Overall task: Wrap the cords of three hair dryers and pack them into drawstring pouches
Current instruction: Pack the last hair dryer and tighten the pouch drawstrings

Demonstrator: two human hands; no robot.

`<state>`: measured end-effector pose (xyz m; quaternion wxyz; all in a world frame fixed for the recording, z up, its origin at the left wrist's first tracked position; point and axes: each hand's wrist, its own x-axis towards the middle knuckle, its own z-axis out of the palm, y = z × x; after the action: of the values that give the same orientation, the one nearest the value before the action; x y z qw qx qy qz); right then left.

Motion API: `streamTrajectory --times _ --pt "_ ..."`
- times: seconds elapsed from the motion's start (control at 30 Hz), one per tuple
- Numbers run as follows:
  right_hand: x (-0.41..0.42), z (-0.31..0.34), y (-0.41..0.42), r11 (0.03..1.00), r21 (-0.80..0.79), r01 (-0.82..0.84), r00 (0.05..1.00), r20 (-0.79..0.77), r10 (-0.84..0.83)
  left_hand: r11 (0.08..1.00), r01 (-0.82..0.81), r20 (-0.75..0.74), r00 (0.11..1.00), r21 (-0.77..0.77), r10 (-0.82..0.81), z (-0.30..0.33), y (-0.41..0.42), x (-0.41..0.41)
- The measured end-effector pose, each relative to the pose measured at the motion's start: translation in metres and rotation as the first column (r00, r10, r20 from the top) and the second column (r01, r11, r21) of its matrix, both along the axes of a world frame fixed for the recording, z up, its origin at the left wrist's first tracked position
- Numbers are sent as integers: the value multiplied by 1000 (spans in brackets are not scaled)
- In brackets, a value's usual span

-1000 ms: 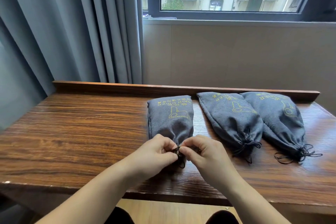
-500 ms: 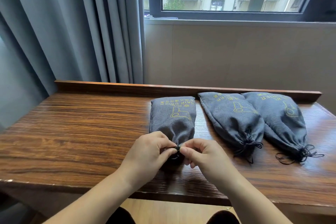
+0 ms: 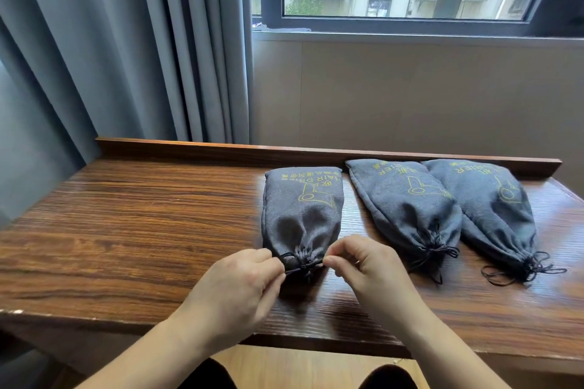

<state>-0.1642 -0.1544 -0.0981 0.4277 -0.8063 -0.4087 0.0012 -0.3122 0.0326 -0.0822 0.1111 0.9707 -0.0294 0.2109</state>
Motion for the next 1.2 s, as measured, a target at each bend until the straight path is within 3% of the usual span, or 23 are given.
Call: streamTrajectory --times 0.07,0.13,0.17,0.2,0.27,0.37,0.4,0.5,0.63,0.73,0.9,1.1,1.2 --pt "-2 -4 0 1000 -8 -23 1000 -10 22 999 -18 31 999 -35 19 0 3 1" --pt "-3 -7 -2 998 -19 -52 998 -26 52 962 -48 67 995 -268 68 2 -1 1" --pt "-3 -7 -3 998 -21 -62 998 -27 61 876 -78 53 992 -477 117 3 -5 1" --pt "-4 -7 -4 998 -20 -67 998 -20 67 719 -119 -19 989 -685 145 3 -9 2" --pt "-3 -7 -6 997 -19 -72 997 6 72 395 -194 -172 981 -898 89 3 -16 2" --pt "-4 -7 -7 996 -25 -82 996 22 83 136 -244 -254 965 -960 -60 0 -16 4" --pt "-4 -7 -7 996 -26 -84 996 25 84 95 -244 -253 961 -965 -108 0 -15 4" --pt "-4 -8 -7 997 -18 -73 997 5 74 85 -180 -190 972 -980 -134 -1 -13 7" --pt "-6 -11 -3 998 -4 -61 998 -33 61 -171 -52 -37 995 -984 -93 -7 -17 12" --pt "-8 -13 0 998 0 -59 997 -53 58 -204 35 47 997 -978 -56 -8 -23 14" --pt "-5 -14 1 998 52 -33 993 -109 39 -116 7 1 999 -993 51 -7 -23 13" --pt "-3 -11 2 998 55 -37 992 -120 43 -175 -14 -12 1000 -985 -14 -2 -22 15" --pt "-4 -12 4 998 43 -48 992 -111 52 -130 -34 -26 998 -991 -61 -4 -20 16"
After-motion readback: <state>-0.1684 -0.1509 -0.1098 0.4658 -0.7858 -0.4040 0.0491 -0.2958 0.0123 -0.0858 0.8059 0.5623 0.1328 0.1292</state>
